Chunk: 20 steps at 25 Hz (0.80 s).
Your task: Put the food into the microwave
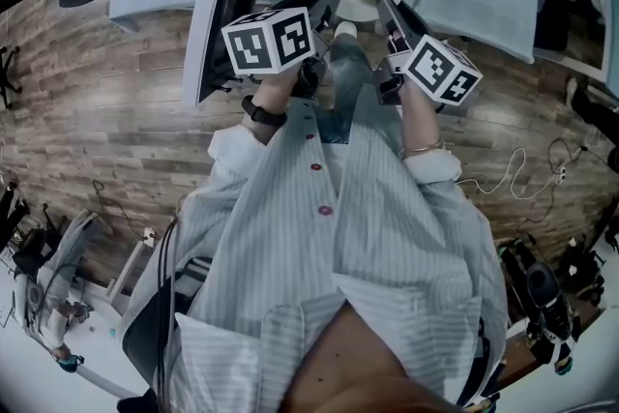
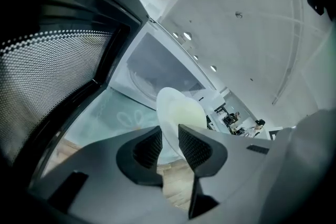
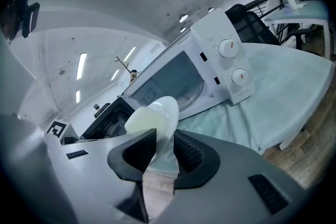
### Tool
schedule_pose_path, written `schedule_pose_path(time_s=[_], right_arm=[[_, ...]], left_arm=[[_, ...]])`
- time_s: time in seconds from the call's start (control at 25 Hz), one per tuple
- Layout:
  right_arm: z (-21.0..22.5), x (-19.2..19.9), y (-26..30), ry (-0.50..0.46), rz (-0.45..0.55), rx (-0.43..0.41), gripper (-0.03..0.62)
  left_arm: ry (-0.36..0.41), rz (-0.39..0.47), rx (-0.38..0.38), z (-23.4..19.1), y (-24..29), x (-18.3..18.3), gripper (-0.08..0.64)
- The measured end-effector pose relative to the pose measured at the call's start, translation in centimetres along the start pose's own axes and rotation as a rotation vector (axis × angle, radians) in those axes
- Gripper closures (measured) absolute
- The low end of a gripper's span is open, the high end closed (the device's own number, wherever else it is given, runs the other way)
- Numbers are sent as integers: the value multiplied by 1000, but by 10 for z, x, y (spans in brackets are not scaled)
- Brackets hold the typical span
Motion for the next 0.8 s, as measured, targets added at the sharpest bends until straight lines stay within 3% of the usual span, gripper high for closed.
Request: schedule_pose_path(time_s=[0.8], right_arm=[[34,-56,76,-11,-129,-129,476]], left_arm=[[-44,105,-144,4,70,-38,465]])
Point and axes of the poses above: the fingertips, and each gripper's own axes: y forward along the fingers, z to its right, x out of its underside, the point moved 2 cm from there along -y, backward along the fingers, and after that the axes turned 14 degrees about z, right-handed, at the moved point
